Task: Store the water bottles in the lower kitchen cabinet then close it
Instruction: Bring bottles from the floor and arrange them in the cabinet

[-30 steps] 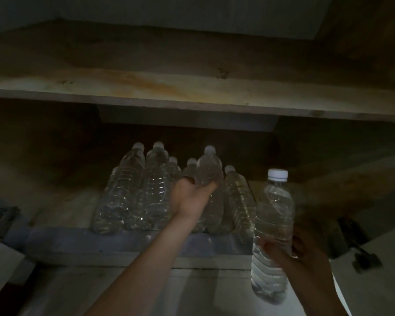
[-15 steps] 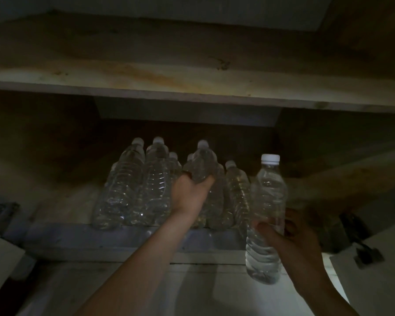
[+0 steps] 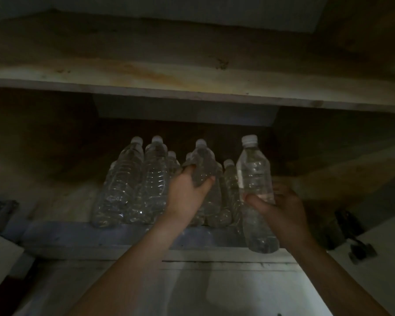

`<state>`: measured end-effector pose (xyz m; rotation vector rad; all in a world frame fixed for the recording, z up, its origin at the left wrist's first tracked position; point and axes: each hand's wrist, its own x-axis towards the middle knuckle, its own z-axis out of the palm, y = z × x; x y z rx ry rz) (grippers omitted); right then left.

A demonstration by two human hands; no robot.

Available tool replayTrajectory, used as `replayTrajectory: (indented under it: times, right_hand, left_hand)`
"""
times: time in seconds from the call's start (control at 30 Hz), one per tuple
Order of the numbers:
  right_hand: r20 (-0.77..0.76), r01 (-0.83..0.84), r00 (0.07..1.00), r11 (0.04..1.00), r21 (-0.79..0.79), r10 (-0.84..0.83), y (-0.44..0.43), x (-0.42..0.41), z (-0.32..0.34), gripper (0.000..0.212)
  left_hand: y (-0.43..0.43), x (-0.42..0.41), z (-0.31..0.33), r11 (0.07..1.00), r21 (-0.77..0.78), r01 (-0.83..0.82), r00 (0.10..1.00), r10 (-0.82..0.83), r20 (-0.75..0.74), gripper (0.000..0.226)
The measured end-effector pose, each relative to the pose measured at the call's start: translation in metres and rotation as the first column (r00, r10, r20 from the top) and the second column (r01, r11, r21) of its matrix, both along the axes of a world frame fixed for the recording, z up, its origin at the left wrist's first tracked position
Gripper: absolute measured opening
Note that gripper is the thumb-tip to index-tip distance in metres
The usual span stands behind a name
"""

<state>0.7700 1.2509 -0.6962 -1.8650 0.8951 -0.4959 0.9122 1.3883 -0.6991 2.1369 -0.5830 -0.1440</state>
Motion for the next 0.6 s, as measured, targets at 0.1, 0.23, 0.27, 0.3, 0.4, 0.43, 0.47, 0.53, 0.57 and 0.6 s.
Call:
replayTrajectory:
  times: [0.1, 0.23, 0.27, 0.3, 0.4, 0.43, 0.47, 0.53, 0.57, 0.6]
  right_hand:
    - [-0.046, 0.003, 0.999, 1.000, -0.021, -0.004, -0.004, 0.011, -0.005, 0.055]
    - [-0.128, -0.021, 0.992, 0.998, -0.066, 0.013, -0.005, 0.027, -0.006, 0.047]
    - [-0.140, -0.024, 0.990, 0.997, -0.068, 0.014, -0.006, 0.030, -0.007, 0.041]
    - [-0.148, -0.023, 0.989, 0.998, -0.066, 0.013, -0.006, 0.033, -0.007, 0.038]
    - [-0.202, -0.043, 0.979, 0.997, -0.071, 0.028, -0.006, 0.041, -0.010, 0.046]
    - [-0.223, -0.051, 0.974, 0.996, -0.071, 0.034, -0.005, 0.044, -0.010, 0.053]
    - [-0.240, -0.054, 0.970, 0.996, -0.066, 0.037, -0.005, 0.047, -0.010, 0.058]
    - [-0.252, -0.048, 0.967, 0.998, -0.040, 0.036, -0.003, 0.052, -0.010, 0.061]
    - [-0.256, -0.041, 0.966, 0.999, -0.033, 0.031, -0.001, 0.054, -0.010, 0.061]
    - [-0.263, -0.040, 0.964, 0.999, -0.033, 0.030, 0.001, 0.055, -0.010, 0.061]
  left_hand:
    - [0.007, -0.001, -0.003, 0.993, 0.113, 0.018, 0.990, -0.034, 0.140, 0.050]
    - [0.028, 0.000, -0.005, 0.979, 0.196, 0.053, 0.912, -0.127, 0.389, 0.038]
    - [0.034, 0.001, -0.006, 0.979, 0.199, 0.042, 0.881, -0.130, 0.456, 0.036]
    - [0.040, 0.003, -0.006, 0.981, 0.193, 0.032, 0.865, -0.124, 0.486, 0.037]
    - [0.054, 0.011, -0.012, 0.977, 0.212, 0.020, 0.873, -0.121, 0.473, 0.047]
    - [0.058, 0.015, -0.017, 0.973, 0.232, 0.020, 0.877, -0.128, 0.464, 0.049]
    - [0.063, 0.018, -0.022, 0.971, 0.238, 0.026, 0.880, -0.135, 0.454, 0.050]
    - [0.069, 0.023, -0.030, 0.976, 0.212, 0.050, 0.891, -0.139, 0.431, 0.049]
    - [0.071, 0.023, -0.032, 0.977, 0.205, 0.059, 0.893, -0.143, 0.427, 0.049]
    - [0.071, 0.024, -0.033, 0.976, 0.205, 0.068, 0.890, -0.152, 0.430, 0.048]
